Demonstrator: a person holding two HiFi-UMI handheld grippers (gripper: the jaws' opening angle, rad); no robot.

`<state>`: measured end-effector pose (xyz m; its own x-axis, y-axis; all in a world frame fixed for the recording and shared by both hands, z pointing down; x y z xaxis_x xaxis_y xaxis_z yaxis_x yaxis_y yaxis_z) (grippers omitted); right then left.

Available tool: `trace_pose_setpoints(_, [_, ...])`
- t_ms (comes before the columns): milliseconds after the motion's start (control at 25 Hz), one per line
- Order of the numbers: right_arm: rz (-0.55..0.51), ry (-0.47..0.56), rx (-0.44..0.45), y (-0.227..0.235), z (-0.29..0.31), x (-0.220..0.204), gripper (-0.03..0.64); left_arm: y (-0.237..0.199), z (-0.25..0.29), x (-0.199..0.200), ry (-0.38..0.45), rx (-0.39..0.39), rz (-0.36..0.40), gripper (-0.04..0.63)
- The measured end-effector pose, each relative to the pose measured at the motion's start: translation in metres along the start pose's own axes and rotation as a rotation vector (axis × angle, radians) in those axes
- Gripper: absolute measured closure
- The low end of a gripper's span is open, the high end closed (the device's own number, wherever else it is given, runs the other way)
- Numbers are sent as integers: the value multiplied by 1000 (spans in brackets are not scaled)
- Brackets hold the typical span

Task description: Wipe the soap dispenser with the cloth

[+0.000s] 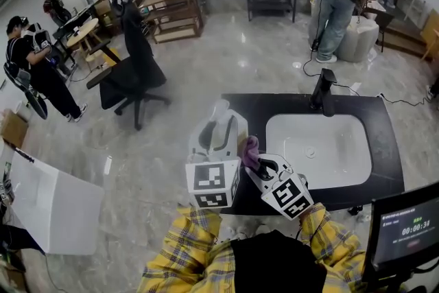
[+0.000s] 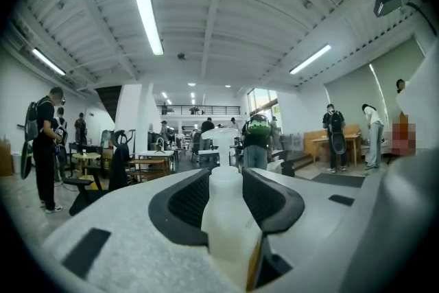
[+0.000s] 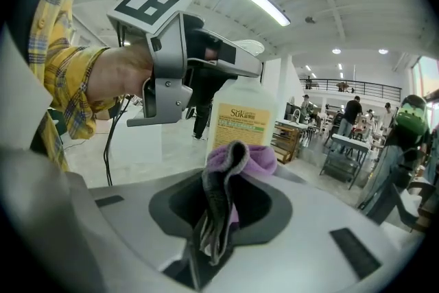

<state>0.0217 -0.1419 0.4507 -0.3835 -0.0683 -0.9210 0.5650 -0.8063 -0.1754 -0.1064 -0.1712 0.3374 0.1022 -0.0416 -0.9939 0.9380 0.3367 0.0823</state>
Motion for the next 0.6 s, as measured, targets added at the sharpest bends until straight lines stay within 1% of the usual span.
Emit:
trace_pose_setpoints(120, [1, 7, 1, 0, -2, 3, 535, -5, 1, 2, -15, -76, 3, 454])
trace_pose_setpoints(280, [8, 12, 2, 0, -3, 6, 535, -17, 1, 3, -17, -206, -5, 454])
trace_pose_setpoints(600, [4, 29, -7, 2, -10, 11, 535, -46, 9, -2, 4, -549, -26, 456])
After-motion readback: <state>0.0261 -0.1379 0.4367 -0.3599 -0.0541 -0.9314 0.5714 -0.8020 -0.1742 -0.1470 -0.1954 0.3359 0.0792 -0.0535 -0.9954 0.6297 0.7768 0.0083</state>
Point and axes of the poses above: the fingertips, and each gripper's own axes: z forward along the fingers, y to its right, x out of its top, the point moved 8 cm from there along -z, backward along the fingers, and after that the axes turned 5 degrees about -x, right-handed, at the moved point
